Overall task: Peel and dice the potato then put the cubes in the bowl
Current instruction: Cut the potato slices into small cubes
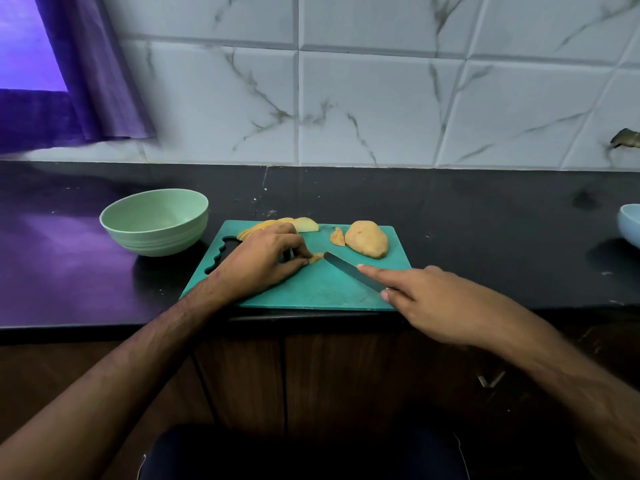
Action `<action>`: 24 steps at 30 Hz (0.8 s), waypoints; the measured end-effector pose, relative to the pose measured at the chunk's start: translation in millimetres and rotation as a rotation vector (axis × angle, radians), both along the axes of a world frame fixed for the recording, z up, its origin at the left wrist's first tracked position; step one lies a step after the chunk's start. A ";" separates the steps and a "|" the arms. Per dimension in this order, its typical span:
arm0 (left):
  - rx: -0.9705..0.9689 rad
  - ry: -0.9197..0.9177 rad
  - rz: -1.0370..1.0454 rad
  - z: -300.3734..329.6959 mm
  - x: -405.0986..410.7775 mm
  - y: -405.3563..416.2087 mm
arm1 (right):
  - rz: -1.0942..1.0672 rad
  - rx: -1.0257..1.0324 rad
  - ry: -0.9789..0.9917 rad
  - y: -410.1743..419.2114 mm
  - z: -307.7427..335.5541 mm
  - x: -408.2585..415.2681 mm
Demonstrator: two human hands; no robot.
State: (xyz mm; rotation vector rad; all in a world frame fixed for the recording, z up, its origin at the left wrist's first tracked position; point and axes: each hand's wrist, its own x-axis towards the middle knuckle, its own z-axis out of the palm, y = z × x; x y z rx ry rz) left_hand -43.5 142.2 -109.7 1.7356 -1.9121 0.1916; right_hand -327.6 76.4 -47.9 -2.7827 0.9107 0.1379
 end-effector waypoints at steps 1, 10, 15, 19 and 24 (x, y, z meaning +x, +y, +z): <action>0.001 0.004 -0.001 0.2 -0.3 0.2 | -0.002 0.003 -0.005 -1.3 1.7 1.9; 0.003 -0.004 0.008 0.7 -0.4 1.7 | -0.023 -0.136 -0.063 -6.6 -7.8 22.5; 0.006 -0.005 0.004 1.5 0.0 1.6 | 0.031 -0.127 -0.053 -3.1 -7.1 14.3; 0.006 0.006 -0.007 1.6 -0.4 1.4 | 0.032 -0.128 -0.030 0.7 -12.1 20.5; -0.003 0.006 -0.005 0.9 0.5 1.2 | 0.018 -0.265 -0.008 11.8 -19.9 28.0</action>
